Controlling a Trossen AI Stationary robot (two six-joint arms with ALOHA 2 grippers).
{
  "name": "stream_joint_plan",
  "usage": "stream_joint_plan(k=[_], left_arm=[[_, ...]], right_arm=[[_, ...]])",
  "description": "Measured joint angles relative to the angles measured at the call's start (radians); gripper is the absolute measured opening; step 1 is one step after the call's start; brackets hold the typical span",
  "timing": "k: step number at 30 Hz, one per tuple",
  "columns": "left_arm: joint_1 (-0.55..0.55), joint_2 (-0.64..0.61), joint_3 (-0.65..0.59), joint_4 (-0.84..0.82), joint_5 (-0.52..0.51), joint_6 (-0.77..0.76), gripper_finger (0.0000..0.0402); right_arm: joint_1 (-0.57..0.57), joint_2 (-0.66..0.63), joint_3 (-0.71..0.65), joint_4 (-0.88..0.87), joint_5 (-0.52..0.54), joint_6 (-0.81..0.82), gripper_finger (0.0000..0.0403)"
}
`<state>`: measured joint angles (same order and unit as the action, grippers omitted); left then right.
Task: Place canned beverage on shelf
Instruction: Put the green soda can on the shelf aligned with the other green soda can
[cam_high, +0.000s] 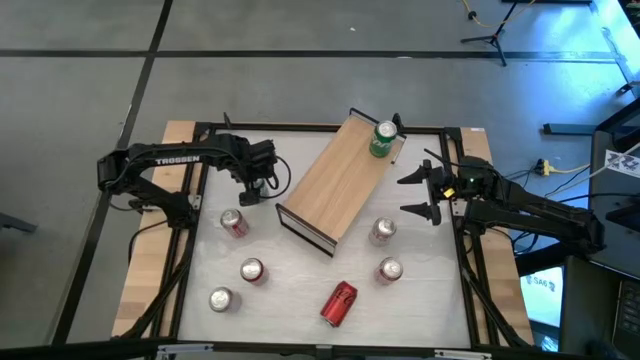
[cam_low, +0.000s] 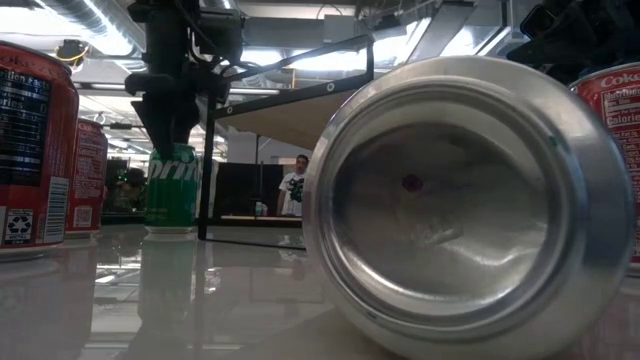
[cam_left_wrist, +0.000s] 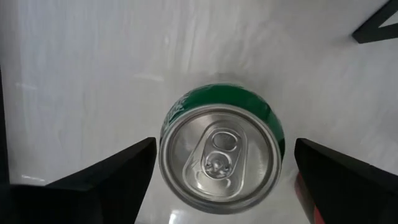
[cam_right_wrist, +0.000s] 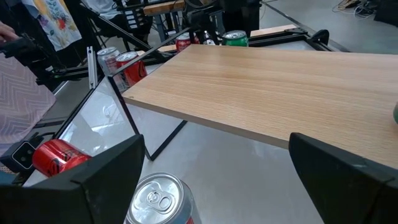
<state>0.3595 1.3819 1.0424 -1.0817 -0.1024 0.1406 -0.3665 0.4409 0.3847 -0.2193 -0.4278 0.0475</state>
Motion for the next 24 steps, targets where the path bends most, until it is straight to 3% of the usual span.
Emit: stream_joint_plan(k=[14, 24], left_arm=[[0.0, -0.001, -0.063, 0.051, 0.008, -0.021, 0.0367], [-0.001, -0.001, -0.063, 0.07, 0.013, -0.027, 0.0304]], right_arm=[[0.0, 0.0, 0.0, 0.0, 0.0, 0.0, 0.0392], [0.0, 0.0, 0.0, 0.0, 0.001, 0.0, 0.0392]])
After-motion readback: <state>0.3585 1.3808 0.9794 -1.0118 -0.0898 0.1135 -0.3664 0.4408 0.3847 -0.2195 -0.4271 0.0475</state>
